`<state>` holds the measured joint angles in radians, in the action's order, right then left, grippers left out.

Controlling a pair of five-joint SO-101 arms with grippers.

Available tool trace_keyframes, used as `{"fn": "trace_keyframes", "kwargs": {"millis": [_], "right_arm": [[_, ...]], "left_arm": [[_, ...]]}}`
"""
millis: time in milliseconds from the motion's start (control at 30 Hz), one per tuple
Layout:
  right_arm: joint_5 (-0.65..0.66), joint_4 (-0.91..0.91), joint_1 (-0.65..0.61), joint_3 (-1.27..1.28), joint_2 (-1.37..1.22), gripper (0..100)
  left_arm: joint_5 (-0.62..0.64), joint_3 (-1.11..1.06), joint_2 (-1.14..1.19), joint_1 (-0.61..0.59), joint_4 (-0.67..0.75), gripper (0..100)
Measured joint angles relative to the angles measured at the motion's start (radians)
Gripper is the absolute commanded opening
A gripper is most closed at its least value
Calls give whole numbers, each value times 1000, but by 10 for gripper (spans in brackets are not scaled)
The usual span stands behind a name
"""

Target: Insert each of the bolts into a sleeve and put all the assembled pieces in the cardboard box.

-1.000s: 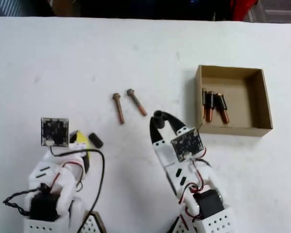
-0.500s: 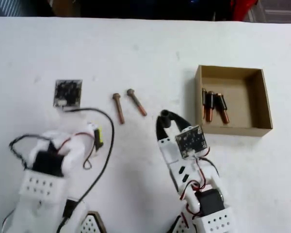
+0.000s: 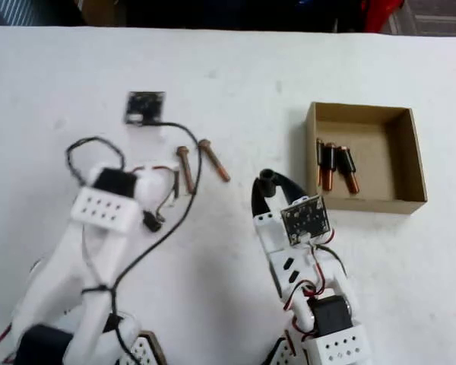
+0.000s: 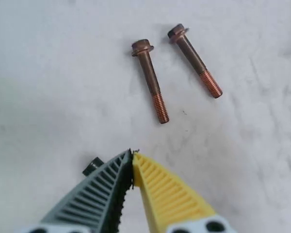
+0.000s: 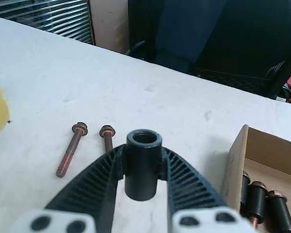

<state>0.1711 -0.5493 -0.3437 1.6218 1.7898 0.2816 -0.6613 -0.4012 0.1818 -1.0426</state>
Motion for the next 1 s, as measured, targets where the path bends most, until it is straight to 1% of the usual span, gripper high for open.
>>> {"fn": "trace_keyframes", "kwargs": {"millis": [133, 200, 300, 367, 433, 500, 667, 1000], "right_arm": [[0, 17, 2, 31, 0, 17], [0, 29, 15, 34, 0, 17], [0, 57, 37, 38, 0, 17], [0, 61, 40, 38, 0, 17], [0, 64, 37, 41, 0, 17], [0, 64, 37, 43, 0, 17], [0, 66, 37, 43, 0, 17], [0, 66, 37, 43, 0, 17]], "left_arm": [[0, 91, 149, 40, 0, 24], [0, 135, 218, 43, 0, 45], [6, 199, 321, 43, 0, 152], [49, 236, 379, 43, 0, 238], [104, 264, 427, 43, 0, 288], [137, 288, 465, 43, 0, 280], [152, 331, 526, 43, 0, 198], [152, 393, 608, 43, 0, 196]]}}
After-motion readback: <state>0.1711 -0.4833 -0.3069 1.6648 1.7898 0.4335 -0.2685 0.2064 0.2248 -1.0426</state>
